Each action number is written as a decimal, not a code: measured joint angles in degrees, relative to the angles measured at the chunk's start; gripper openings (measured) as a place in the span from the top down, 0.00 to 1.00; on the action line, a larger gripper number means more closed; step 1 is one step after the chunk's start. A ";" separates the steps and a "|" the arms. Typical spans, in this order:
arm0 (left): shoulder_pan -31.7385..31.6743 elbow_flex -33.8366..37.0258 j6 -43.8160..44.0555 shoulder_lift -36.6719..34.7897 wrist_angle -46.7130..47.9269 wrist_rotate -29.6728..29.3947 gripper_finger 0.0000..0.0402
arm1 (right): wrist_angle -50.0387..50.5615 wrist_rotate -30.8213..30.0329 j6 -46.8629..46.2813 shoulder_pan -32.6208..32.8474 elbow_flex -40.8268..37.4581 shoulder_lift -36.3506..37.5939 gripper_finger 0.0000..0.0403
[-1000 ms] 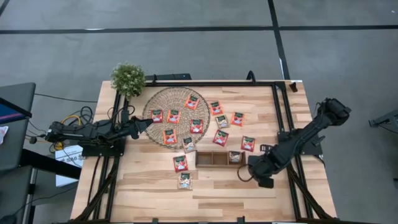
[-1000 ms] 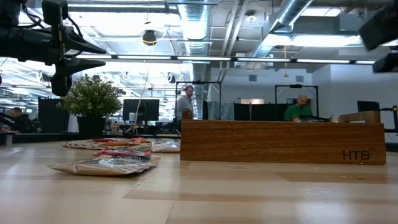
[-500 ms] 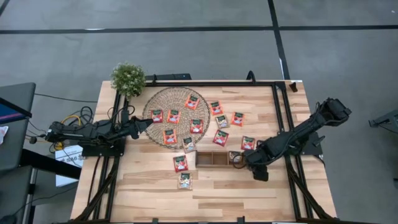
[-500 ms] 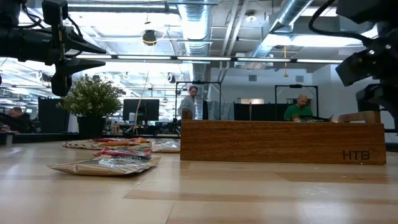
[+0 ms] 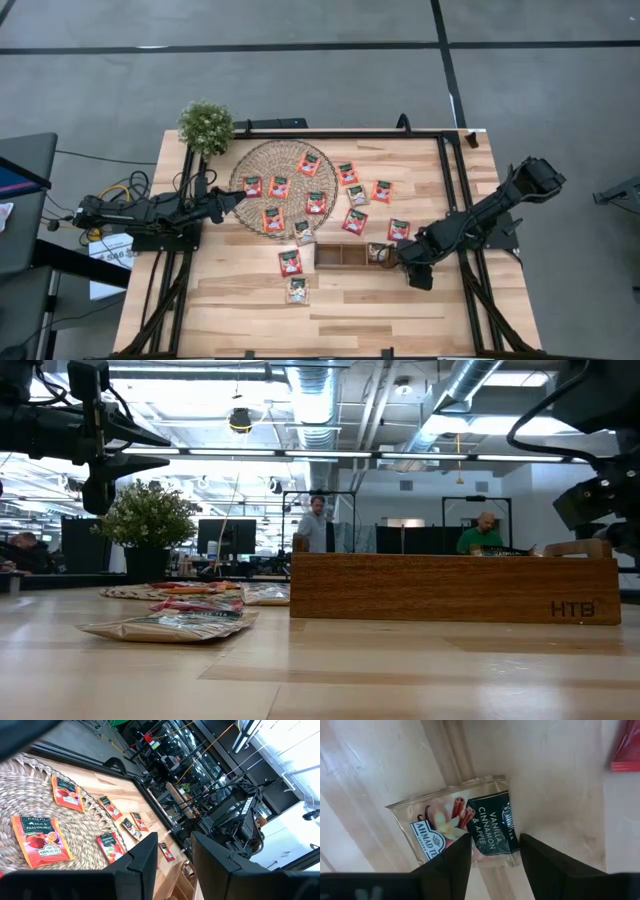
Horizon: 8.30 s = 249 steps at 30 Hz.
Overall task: Pick & Place Tea
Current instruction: Put the brown tea bag into the right slot of the wooden organizer, then put the bottom brown tea bag into the right slot of the wooden organizer
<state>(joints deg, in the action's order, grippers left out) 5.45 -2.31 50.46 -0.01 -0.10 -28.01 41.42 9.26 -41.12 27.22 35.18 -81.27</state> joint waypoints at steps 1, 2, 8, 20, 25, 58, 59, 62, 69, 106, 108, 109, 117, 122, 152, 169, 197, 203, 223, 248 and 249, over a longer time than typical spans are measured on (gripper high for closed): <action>0.00 0.00 0.00 0.00 0.00 0.00 0.73 | 0.01 0.00 0.00 0.00 0.00 -0.01 0.63; 0.00 -0.02 0.00 0.00 0.00 -0.02 0.73 | 0.05 0.03 0.00 0.00 -0.02 -0.03 0.65; 0.00 0.00 -0.02 0.00 0.00 -0.01 0.73 | 0.49 0.40 -0.15 -0.07 -0.07 -0.07 0.78; -0.01 0.00 -0.02 0.00 0.00 -0.02 0.73 | 3.70 1.65 -3.94 1.08 2.35 -0.16 0.99; -0.02 0.00 -0.02 0.00 -0.01 -0.02 0.73 | 8.50 -1.24 -7.66 4.12 7.32 -0.16 1.00; 0.00 0.04 0.39 0.00 -0.34 0.01 0.73 | 46.66 -32.15 -6.39 10.09 53.38 -23.39 1.00; 0.00 0.04 0.39 0.00 -0.35 0.07 0.73 | 47.59 -33.99 -5.66 10.06 55.34 -25.08 1.00; -0.01 0.04 0.39 0.00 -0.39 0.06 0.73 | 48.40 -38.64 -3.29 10.11 59.46 -28.85 1.00; -0.01 0.04 0.39 0.00 -0.41 0.05 0.73 | 48.65 -41.46 -0.75 9.27 61.09 -35.78 1.00; -0.02 0.00 0.22 0.00 -0.11 0.53 0.73 | 48.62 -40.28 -5.53 6.47 50.25 -38.69 1.00; -0.01 0.00 0.22 0.00 -0.11 0.52 0.73 | 48.59 -40.30 -5.58 6.54 50.23 -38.69 1.00; 0.00 0.00 0.22 0.00 -0.11 0.52 0.73 | 48.60 -40.42 -5.93 6.50 50.23 -38.69 1.00; -0.01 0.00 0.20 0.00 -0.11 0.50 0.73 | 48.59 -40.70 -7.06 6.43 50.23 -38.39 1.00; 0.00 0.00 0.22 0.00 -0.13 0.50 0.73 | 48.59 -40.69 -7.52 6.43 50.23 -38.39 1.00; -0.02 0.00 0.24 0.00 -0.17 2.25 0.73 | 48.57 -38.67 -6.78 6.43 50.21 -38.08 0.69; -0.02 0.00 0.22 0.00 -0.15 2.27 0.73 | 48.58 -37.13 -9.59 5.44 50.36 -18.44 0.74; 0.00 0.00 7.47 0.00 -0.58 -0.30 0.73 | 47.79 -41.07 -8.31 7.34 49.08 -3.42 1.00; 0.00 0.00 6.26 0.00 -0.98 -1.98 0.73 | 35.55 -42.50 -11.85 13.18 37.41 14.14 1.00; 0.00 -1.61 -6.73 2.11 -14.86 1.64 0.73 | -41.68 -45.36 13.64 23.53 -11.68 55.88 1.00; 7.33 -53.87 -5.03 76.38 38.85 23.41 0.73 | -54.16 -51.20 31.08 26.38 -27.21 66.31 1.00; 7.52 -54.41 -5.03 78.34 38.85 24.47 0.73 | -53.01 -51.32 31.08 26.36 -27.21 66.31 1.00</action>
<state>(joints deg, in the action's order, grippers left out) 12.98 -56.71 45.43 78.33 38.75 -3.54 -11.58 -42.06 -10.04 53.59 7.97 -14.96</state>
